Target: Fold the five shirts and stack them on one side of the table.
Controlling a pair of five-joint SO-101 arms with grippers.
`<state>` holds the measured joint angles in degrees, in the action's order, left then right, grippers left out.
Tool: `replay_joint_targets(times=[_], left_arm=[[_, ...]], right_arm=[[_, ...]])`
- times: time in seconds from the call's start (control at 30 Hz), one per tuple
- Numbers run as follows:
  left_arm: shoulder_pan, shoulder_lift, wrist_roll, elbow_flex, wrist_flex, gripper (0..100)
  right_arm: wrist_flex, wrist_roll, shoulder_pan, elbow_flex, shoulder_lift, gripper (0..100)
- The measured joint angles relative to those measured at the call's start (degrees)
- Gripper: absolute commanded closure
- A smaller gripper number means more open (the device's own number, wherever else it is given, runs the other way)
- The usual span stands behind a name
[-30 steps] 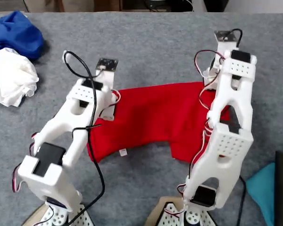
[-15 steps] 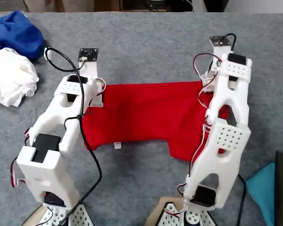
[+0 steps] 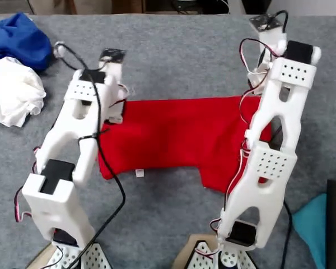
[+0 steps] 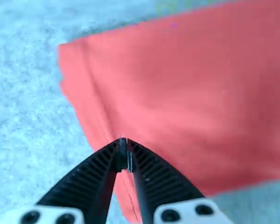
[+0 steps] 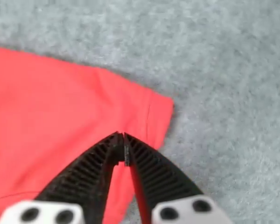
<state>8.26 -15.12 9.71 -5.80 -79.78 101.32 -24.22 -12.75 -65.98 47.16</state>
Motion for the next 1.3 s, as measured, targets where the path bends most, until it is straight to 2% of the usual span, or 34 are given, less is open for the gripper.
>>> replay_joint_targets(times=[0.13,0.3,0.5,0.67,0.8,1.0,1.2,1.3], left_arm=[[3.60,2.46,1.23,-4.31,-7.91,98],[3.96,12.13,1.41,-3.52,-9.85,98],[3.96,26.90,1.41,8.44,-9.93,98],[3.34,40.53,1.41,19.78,-9.93,98],[-0.97,49.85,1.58,26.46,-9.93,98],[-12.04,61.10,1.58,30.95,-10.20,98],[-19.25,71.12,1.58,37.27,-10.20,98],[-21.80,75.60,1.58,40.26,-10.20,98]], right_arm=[[0.09,-1.14,1.76,6.59,-6.59,99.0],[0.09,-3.34,4.04,24.79,-22.77,98.8],[0.09,-15.30,5.45,47.82,-42.46,98.8],[0.09,-17.93,5.36,61.80,-55.47,98.7],[0.09,-18.29,5.36,70.42,-64.26,98.7],[0.09,-20.75,5.36,82.46,-78.51,97.9],[0.09,-25.14,5.36,97.85,-98.46,81.6],[0.18,-25.93,5.36,105.41,-109.45,77.3]])
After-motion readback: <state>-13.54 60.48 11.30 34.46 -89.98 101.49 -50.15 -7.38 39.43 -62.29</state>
